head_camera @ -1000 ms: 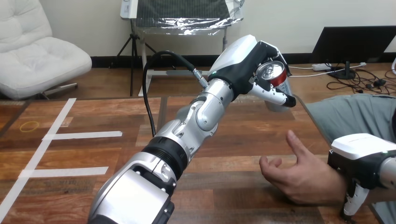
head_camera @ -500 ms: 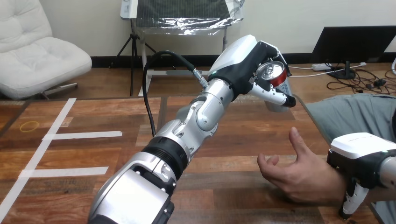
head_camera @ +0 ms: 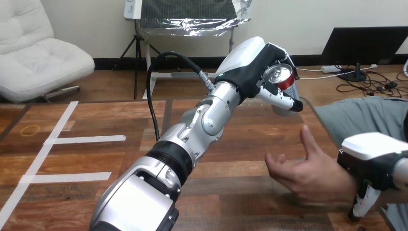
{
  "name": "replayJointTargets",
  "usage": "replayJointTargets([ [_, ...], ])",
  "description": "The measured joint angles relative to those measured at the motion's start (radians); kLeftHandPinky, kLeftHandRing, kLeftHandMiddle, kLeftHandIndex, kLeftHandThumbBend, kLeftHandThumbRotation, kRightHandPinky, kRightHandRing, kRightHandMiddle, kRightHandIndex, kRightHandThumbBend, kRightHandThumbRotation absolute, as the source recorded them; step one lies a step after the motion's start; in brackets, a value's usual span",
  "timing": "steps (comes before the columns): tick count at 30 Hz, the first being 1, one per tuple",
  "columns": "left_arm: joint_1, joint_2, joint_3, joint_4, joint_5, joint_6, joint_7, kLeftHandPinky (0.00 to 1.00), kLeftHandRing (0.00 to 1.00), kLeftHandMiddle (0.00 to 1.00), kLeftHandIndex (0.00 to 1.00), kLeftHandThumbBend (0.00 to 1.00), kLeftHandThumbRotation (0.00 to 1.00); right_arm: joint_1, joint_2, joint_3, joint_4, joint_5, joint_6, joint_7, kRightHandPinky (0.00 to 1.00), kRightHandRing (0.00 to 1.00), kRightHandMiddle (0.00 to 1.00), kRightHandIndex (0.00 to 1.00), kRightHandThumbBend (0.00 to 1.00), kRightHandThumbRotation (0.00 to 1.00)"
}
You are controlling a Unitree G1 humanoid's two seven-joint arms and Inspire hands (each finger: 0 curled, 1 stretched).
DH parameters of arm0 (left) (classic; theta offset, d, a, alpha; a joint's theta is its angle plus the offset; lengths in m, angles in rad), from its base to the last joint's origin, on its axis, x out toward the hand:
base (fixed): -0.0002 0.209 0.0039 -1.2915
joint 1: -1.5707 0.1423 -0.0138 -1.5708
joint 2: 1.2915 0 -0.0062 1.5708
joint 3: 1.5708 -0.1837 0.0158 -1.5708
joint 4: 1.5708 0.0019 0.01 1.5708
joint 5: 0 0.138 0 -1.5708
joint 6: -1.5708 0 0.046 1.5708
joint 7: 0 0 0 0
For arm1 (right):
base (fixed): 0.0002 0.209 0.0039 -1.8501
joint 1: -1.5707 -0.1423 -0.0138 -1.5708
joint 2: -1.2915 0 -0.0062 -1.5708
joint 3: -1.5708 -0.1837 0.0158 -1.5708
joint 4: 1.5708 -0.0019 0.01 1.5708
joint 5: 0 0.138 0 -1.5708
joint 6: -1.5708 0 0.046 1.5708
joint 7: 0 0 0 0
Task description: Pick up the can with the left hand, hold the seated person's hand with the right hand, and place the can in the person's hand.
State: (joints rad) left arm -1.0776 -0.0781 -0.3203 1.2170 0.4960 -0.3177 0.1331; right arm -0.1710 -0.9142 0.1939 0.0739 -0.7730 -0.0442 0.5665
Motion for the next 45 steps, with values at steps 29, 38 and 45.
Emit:
replayJointTargets([
  [29,0.0,0.001,-0.002,0.0,-0.001,0.001,0.0,0.4,0.43,0.48,0.46,0.68,0.0,-0.138,0.0,0.0,0.021,-0.008,-0.048,0.052,0.14,0.22,0.31,0.34,0.74,0.0],
  [38,0.0,0.002,-0.003,0.0,-0.001,0.002,0.0,0.38,0.42,0.47,0.46,0.69,0.0,-0.197,0.002,0.004,0.029,-0.012,-0.05,0.084,0.16,0.25,0.34,0.37,0.74,0.0],
  [45,0.0,0.002,-0.003,0.0,0.0,0.002,0.0,0.38,0.42,0.47,0.46,0.69,0.0,-0.246,0.006,0.008,0.043,-0.021,-0.051,0.093,0.15,0.22,0.31,0.36,0.74,0.0],
])
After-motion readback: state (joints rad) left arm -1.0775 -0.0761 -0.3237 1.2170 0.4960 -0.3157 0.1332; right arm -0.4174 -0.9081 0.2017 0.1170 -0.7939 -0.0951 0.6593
